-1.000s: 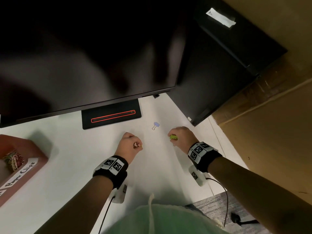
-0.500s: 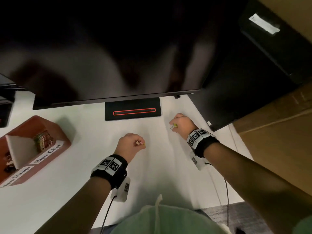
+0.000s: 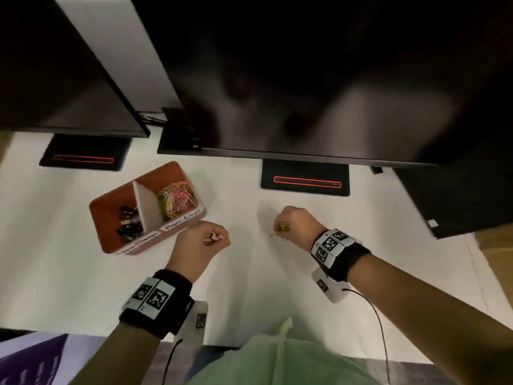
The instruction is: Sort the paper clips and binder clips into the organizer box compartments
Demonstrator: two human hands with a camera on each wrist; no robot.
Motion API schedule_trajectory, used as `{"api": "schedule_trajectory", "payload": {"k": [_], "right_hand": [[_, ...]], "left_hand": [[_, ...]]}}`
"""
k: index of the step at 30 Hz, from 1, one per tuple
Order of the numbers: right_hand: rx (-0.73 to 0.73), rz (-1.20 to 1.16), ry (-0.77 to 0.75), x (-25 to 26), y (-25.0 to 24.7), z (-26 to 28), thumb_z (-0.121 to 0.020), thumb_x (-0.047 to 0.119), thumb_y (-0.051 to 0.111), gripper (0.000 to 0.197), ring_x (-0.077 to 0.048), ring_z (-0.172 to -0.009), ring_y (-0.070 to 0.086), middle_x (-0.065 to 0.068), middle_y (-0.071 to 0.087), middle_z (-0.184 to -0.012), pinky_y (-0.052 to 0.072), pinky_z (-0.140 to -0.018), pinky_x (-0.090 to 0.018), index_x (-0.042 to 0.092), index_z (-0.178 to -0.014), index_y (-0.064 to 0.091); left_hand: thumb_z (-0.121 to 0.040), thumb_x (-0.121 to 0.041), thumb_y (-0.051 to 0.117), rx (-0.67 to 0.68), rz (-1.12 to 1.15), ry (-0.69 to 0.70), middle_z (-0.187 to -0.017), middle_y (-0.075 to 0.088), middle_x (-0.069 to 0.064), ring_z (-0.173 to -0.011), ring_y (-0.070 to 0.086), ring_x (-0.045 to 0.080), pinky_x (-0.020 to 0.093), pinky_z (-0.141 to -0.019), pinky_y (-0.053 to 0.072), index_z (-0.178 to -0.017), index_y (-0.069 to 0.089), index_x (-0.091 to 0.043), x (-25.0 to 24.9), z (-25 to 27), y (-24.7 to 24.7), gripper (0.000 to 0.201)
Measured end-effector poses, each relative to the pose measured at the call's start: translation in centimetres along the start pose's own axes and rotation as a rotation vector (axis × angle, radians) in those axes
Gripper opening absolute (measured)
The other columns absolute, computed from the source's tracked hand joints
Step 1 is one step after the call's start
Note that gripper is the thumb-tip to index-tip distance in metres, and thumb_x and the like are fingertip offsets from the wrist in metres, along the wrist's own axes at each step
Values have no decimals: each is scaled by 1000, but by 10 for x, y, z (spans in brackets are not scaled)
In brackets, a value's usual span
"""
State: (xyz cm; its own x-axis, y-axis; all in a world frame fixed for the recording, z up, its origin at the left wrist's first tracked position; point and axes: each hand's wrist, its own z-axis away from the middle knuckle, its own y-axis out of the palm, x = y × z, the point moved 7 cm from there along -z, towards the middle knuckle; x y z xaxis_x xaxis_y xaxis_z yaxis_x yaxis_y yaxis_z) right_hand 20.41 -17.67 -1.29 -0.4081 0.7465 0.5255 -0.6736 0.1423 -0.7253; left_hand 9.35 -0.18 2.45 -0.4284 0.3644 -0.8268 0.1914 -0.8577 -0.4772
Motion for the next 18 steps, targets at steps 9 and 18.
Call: {"api": "schedule_trajectory", "payload": {"k": [9, 18], "right_hand": [[-105, -181, -290, 256, 34, -96, -81, 17, 66, 21, -20, -93, 59, -7, 63, -108, 48, -88, -29, 15, -102, 66], [-66, -406, -190, 281, 57, -109, -89, 39, 55, 56, -21, -101, 61, -8, 59, -118, 50, -92, -35, 23, -138, 32]], "left_hand": [[-83, -46, 59, -227, 59, -210, -91, 70, 5, -90, 66, 22, 37, -87, 51, -84, 68, -23, 68, -7, -188, 25], [-78, -76, 9, 166, 243, -184, -132, 44, -23, -121, 39, -8, 24, -105, 27, -127, 41, -49, 55, -5, -199, 64]]}}
